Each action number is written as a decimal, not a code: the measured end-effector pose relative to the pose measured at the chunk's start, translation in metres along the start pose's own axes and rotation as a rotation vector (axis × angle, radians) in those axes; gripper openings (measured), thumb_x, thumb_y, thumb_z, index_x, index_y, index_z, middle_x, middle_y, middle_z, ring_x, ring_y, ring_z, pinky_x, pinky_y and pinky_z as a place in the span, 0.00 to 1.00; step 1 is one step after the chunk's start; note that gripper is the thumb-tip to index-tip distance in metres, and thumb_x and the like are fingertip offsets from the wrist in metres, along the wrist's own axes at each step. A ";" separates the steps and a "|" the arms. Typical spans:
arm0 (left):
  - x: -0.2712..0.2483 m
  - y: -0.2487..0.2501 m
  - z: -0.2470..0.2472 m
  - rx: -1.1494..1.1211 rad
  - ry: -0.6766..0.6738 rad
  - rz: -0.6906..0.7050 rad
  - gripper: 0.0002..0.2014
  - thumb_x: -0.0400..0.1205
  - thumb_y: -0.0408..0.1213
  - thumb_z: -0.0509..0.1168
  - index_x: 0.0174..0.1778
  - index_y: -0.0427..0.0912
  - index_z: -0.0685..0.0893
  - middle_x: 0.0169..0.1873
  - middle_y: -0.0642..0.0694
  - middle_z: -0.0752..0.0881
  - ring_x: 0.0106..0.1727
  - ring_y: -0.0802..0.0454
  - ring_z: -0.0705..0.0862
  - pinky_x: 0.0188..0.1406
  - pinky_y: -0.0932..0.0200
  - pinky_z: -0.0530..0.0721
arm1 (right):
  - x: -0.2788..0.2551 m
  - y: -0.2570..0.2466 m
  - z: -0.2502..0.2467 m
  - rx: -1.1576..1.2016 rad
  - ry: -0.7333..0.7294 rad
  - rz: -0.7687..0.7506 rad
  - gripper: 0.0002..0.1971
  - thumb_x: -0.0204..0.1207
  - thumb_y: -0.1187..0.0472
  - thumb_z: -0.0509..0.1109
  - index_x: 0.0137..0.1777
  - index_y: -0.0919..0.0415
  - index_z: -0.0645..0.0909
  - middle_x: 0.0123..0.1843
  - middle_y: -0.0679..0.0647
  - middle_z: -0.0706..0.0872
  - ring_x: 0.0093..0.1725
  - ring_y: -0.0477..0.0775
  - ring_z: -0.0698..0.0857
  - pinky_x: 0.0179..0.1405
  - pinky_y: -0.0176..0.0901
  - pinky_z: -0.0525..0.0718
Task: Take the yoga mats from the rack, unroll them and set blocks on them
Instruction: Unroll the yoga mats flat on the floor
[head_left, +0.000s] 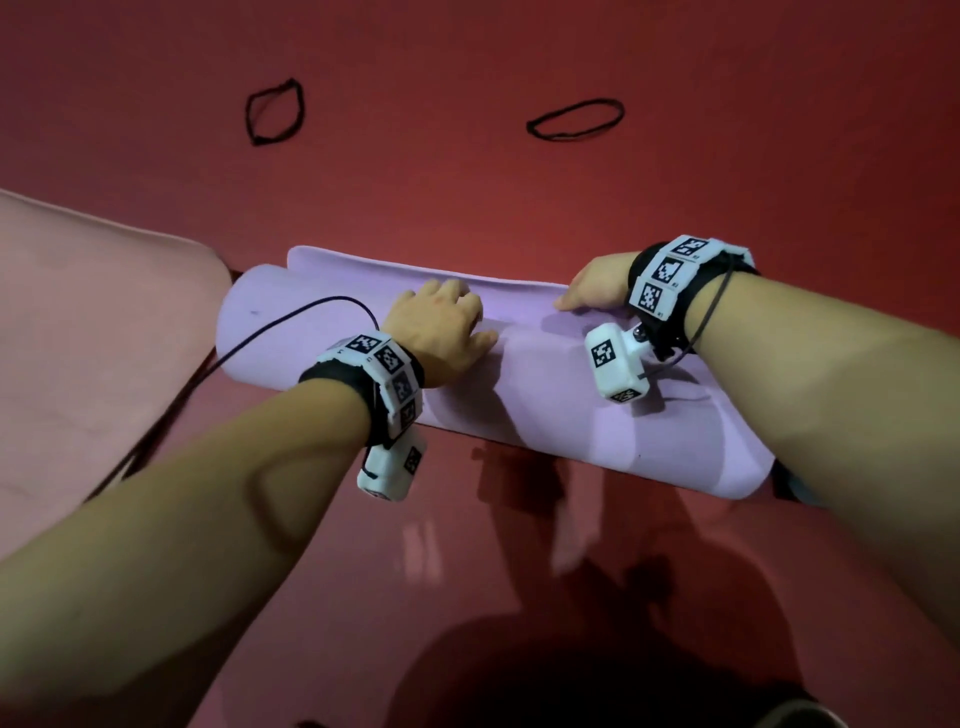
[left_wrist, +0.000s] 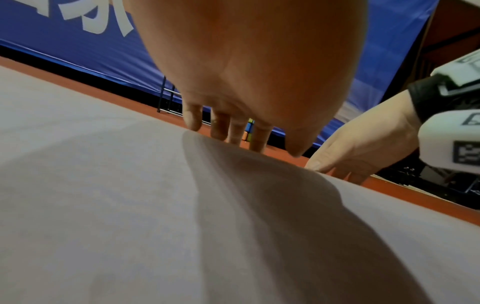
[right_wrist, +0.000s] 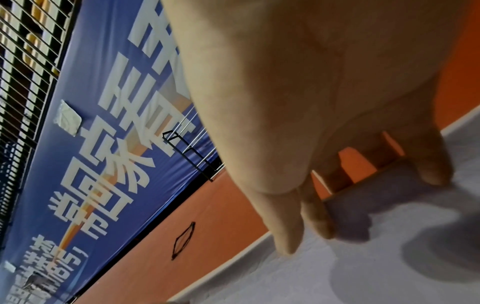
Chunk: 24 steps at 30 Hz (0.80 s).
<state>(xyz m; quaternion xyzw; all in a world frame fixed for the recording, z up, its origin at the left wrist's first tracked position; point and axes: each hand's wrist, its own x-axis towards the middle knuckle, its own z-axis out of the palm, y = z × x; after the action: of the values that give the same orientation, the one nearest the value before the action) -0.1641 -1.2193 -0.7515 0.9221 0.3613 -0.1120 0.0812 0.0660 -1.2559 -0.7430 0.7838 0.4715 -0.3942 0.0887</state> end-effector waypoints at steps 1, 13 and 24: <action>-0.004 -0.002 0.002 0.001 -0.016 0.005 0.17 0.85 0.57 0.55 0.55 0.47 0.78 0.60 0.46 0.80 0.64 0.41 0.73 0.60 0.44 0.70 | -0.002 -0.002 -0.002 -0.018 0.007 -0.003 0.20 0.81 0.47 0.69 0.56 0.66 0.87 0.45 0.59 0.82 0.35 0.58 0.76 0.30 0.41 0.68; -0.028 -0.002 -0.008 -0.120 -0.575 -0.059 0.23 0.77 0.59 0.71 0.58 0.46 0.79 0.57 0.45 0.84 0.57 0.43 0.81 0.51 0.53 0.77 | -0.002 -0.007 0.008 -0.177 0.077 -0.022 0.21 0.83 0.53 0.68 0.71 0.65 0.80 0.71 0.61 0.81 0.64 0.60 0.81 0.60 0.46 0.78; -0.027 -0.003 -0.006 -0.159 -0.925 -0.084 0.35 0.72 0.64 0.73 0.72 0.48 0.80 0.62 0.49 0.84 0.68 0.47 0.80 0.75 0.44 0.74 | 0.019 0.006 0.023 -0.079 0.123 -0.019 0.20 0.77 0.58 0.75 0.66 0.61 0.79 0.65 0.61 0.84 0.57 0.61 0.81 0.55 0.48 0.78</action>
<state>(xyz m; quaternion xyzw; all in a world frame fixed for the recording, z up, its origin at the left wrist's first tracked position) -0.1845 -1.2338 -0.7383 0.7511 0.3314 -0.4862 0.2993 0.0628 -1.2579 -0.7736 0.7980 0.4987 -0.3271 0.0866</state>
